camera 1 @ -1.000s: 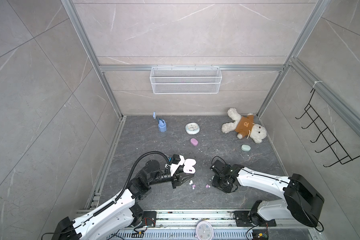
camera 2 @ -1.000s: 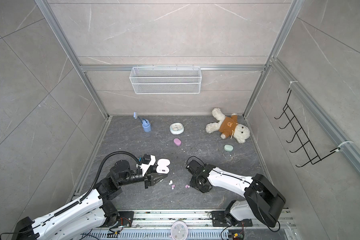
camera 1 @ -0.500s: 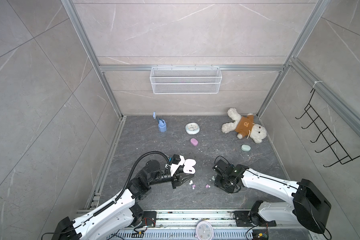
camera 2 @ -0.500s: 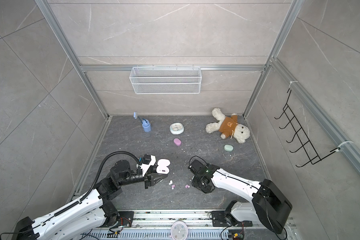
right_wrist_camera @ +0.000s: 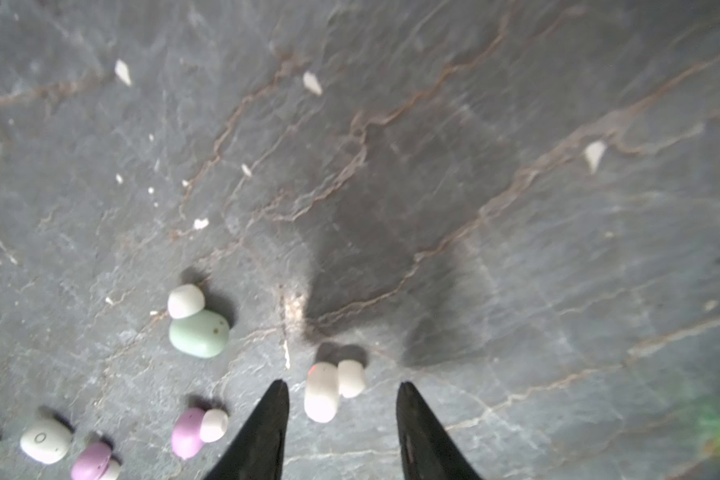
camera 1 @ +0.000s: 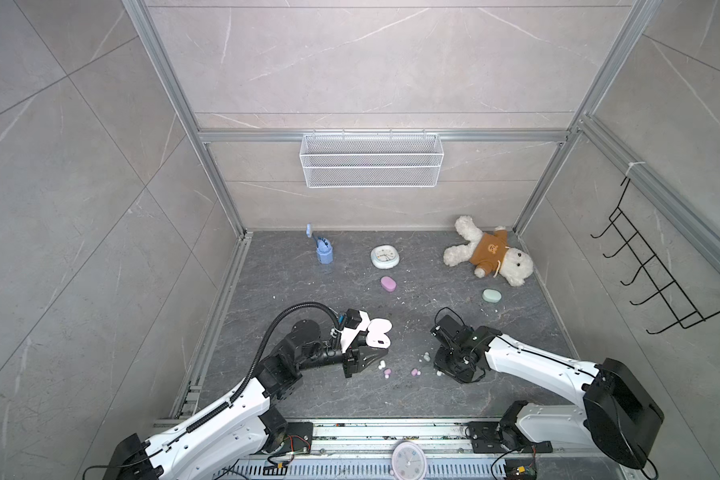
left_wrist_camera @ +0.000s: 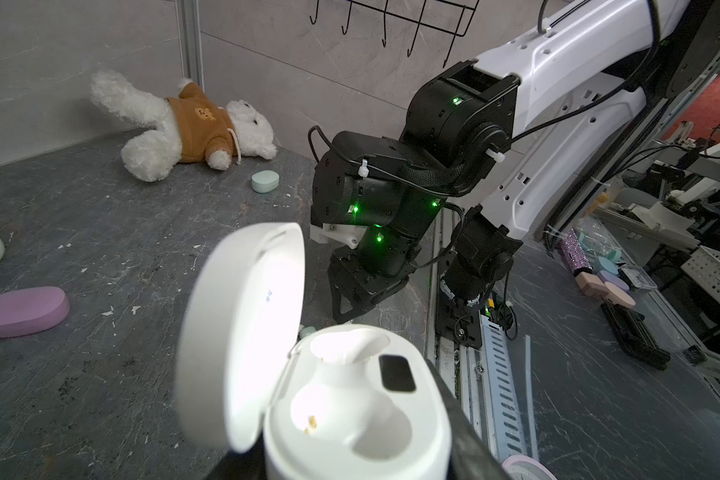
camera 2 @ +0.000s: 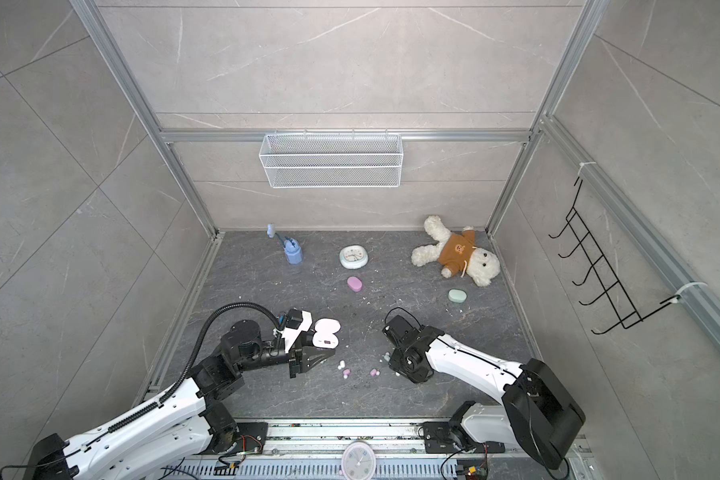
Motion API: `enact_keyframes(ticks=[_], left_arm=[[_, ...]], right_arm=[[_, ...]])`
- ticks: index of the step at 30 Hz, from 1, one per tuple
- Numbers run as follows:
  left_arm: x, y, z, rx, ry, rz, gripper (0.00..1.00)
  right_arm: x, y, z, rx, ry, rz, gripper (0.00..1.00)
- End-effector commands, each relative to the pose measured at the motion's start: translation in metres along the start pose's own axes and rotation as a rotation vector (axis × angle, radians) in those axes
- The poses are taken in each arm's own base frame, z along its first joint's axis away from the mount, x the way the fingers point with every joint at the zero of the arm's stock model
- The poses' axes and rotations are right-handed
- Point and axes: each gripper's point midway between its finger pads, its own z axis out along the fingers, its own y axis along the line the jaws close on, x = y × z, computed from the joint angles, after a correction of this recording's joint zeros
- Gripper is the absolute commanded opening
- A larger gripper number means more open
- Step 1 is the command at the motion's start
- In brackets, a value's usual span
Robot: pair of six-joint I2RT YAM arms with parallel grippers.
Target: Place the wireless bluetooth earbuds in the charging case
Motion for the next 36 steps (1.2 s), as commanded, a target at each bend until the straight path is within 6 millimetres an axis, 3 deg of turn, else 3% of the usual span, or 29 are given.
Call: enact_keyframes(ticks=[1, 13, 36], left_arm=[[-0.027, -0.006, -0.005, 0.005, -0.066, 0.053, 0.26], [-0.027, -0.006, -0.005, 0.005, -0.068, 0.055, 0.26], [-0.027, -0.006, -0.005, 0.004, -0.068, 0.054, 0.26]], right_arm=[[-0.006, -0.01, -0.005, 0.026, -0.025, -0.025, 0.44], [-0.016, -0.001, 0.008, 0.063, 0.014, -0.132, 0.37], [0.019, -0.03, 0.01, 0.076, 0.103, -0.052, 0.31]])
